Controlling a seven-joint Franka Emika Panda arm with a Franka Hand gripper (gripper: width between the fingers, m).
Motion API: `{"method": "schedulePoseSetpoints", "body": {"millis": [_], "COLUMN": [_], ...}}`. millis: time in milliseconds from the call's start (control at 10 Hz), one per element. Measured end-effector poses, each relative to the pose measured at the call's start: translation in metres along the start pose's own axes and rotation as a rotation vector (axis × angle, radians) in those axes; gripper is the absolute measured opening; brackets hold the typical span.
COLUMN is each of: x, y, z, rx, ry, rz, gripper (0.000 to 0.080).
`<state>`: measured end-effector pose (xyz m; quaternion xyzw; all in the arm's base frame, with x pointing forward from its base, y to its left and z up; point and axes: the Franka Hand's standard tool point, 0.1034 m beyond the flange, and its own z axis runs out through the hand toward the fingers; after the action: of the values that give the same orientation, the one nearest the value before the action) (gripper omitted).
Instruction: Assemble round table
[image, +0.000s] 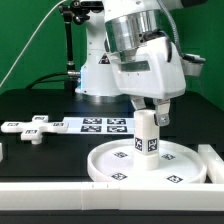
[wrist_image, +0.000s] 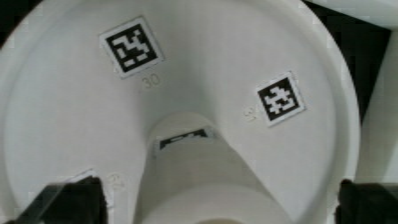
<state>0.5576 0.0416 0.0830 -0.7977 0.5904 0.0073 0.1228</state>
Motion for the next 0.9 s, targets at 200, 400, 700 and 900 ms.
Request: {"method": "schedulePoseSetpoints", "body": {"millis": [200,400,700,900], "x": [0.0002,-0.0036,-0.0026,0.0001], "y": [-0.0053,-0.0097,-0.0095,-0.0105], "z": [-0.0034,-0.0044,-0.0046,-0.0054], "rx": [-0.056,-0.068,-0.072,-0.085], "ry": [0.025,0.036,0.03,0.043], "rz": [-0.308,-0.509,-0.726,-0.963], "gripper": [0.0649,0.0649,0.0649,0.0649]}}
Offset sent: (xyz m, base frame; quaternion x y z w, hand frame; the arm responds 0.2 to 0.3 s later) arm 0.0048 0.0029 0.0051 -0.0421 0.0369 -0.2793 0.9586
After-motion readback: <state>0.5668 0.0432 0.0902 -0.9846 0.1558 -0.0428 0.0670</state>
